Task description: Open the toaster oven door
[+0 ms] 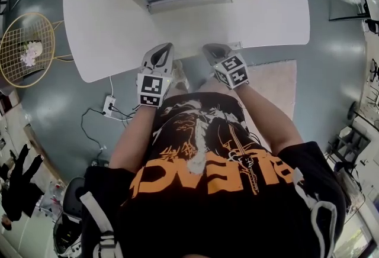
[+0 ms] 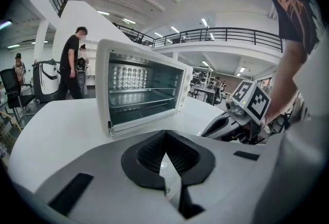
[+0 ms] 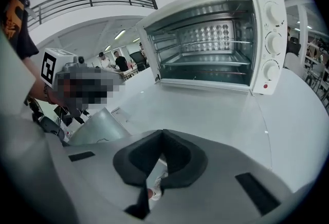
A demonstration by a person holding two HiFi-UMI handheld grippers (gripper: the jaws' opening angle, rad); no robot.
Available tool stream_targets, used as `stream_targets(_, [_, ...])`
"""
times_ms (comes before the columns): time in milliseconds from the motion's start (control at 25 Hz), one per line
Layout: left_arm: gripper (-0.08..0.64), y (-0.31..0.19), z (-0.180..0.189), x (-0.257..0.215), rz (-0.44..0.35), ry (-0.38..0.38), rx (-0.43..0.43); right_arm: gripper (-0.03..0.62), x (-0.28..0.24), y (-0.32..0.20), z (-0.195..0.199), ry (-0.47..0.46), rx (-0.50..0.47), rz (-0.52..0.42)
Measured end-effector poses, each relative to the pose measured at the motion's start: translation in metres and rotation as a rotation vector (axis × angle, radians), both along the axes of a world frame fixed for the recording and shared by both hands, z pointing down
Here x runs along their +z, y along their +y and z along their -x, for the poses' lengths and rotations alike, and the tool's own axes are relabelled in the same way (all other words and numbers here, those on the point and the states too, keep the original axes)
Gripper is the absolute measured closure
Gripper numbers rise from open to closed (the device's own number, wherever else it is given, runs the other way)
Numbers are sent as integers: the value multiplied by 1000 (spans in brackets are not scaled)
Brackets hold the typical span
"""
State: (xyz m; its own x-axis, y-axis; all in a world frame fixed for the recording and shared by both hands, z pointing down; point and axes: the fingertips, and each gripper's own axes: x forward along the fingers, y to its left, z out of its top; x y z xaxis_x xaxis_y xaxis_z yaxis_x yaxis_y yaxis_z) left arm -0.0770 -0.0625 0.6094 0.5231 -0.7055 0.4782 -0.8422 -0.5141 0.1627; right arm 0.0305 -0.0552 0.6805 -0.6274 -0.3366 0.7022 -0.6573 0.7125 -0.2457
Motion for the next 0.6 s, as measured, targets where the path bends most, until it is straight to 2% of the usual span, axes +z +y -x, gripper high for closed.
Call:
stream_targets(400, [538, -3, 2, -3, -8, 7, 5, 580, 7, -1, -2, 19, -11, 5])
stream_targets(600, [538, -2, -3, -7, -17, 13, 16, 580, 0, -4, -2, 16, -15, -23])
